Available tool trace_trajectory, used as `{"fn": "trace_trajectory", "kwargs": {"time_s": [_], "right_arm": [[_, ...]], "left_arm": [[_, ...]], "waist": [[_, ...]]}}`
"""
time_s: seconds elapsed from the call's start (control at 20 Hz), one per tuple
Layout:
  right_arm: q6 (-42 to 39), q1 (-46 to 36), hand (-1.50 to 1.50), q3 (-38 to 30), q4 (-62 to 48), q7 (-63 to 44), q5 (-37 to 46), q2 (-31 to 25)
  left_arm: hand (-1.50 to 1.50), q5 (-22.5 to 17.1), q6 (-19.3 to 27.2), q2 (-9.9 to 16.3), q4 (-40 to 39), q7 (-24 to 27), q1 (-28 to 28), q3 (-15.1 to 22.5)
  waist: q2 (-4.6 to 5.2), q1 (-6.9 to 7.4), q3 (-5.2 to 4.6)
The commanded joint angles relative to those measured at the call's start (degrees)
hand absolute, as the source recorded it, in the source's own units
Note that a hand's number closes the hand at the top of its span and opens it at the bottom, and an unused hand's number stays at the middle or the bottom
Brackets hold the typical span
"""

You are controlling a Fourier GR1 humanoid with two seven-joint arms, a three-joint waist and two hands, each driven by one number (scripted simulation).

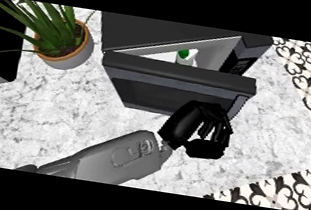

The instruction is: Pick up the milk, place it into the microwave and close the microwave

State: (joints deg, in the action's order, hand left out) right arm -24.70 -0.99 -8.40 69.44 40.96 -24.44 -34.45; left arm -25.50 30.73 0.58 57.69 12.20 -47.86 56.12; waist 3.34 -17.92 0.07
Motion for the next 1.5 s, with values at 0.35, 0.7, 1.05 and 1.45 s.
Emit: {"fn": "trace_trajectory", "kwargs": {"time_s": [0.35,0.7,1.05,1.45], "right_arm": [[-5.95,-4.36,-1.50,1.63,2.67,-1.50,-3.93,-1.42],[-10.13,-6.39,-1.50,3.81,4.89,-4.01,-6.47,-2.55],[-12.37,-8.82,-1.50,6.19,8.39,-7.11,-6.29,-5.02],[-18.16,-12.08,1.50,11.63,17.65,-8.73,-5.81,-7.06]], "left_arm": [[1.50,-5.31,2.31,-0.52,-5.25,-0.52,-9.89,-3.54],[1.50,-7.45,3.03,-0.52,-8.69,-0.43,-13.87,-4.11],[1.50,-9.87,4.34,-0.47,-11.35,-0.69,-16.38,-5.08],[1.50,-11.27,5.16,-0.51,-11.76,1.09,-18.39,-5.08]], "waist": [[1.63,-4.27,0.27],[2.07,-5.34,0.44],[2.36,-6.88,0.39],[2.27,-7.74,0.61]]}}
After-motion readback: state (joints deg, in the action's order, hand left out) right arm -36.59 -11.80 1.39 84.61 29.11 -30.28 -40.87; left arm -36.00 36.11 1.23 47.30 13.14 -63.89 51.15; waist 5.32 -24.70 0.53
